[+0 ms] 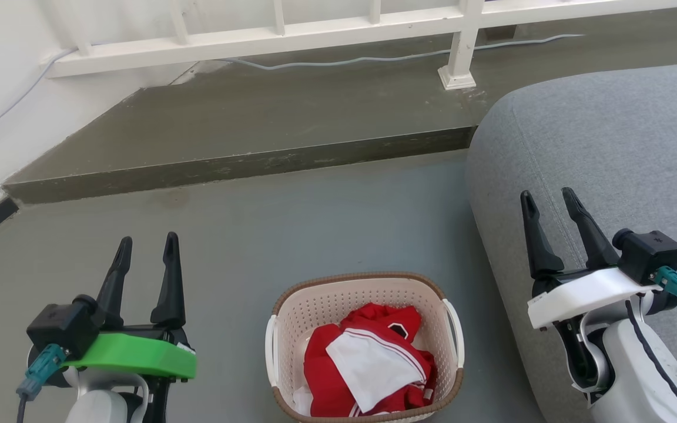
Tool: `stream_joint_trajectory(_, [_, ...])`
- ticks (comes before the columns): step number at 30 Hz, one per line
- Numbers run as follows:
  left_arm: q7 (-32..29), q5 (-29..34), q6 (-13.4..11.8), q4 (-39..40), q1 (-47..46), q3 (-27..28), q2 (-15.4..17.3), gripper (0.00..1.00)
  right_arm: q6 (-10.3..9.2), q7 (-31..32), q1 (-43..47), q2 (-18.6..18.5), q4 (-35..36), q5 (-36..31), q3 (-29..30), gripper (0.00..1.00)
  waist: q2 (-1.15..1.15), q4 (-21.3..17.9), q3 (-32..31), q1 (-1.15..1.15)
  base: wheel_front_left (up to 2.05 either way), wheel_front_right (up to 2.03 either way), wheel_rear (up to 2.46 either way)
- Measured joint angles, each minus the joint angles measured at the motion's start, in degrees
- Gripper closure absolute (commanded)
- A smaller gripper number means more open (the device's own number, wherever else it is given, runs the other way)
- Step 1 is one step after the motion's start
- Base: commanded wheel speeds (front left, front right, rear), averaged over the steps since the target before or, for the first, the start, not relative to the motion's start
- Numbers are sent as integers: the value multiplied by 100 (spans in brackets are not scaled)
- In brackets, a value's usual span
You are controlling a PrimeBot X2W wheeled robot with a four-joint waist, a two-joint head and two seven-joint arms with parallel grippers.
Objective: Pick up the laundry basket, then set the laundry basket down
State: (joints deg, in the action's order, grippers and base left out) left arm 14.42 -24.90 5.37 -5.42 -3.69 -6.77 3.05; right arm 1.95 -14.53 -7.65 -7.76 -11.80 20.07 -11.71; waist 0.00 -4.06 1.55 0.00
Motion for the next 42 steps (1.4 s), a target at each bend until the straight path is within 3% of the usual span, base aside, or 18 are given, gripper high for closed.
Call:
stream_joint_trajectory(4, [0,65,41,2,46,20,-12,0,5,0,1,35,0,-51,30,0,0,-23,5,0,0,0,0])
stream_joint_trajectory(5, [0,65,57,-1,48,10,-14,100,7,0,1,36,0,-54,37,100,0,-28,5,0,0,0,0])
stream_joint_trajectory(17, [-86,-246,58,-370,225,-54,-71,100,5,79,344,160,-333,230,82,100,0,-7,-4,0,0,0,0])
stream_joint_trajectory(42, [-624,-2019,60,-532,223,242,-76,100,112,646,343,249,-353,2151,575,100,0,107,-41,0,0,0,0])
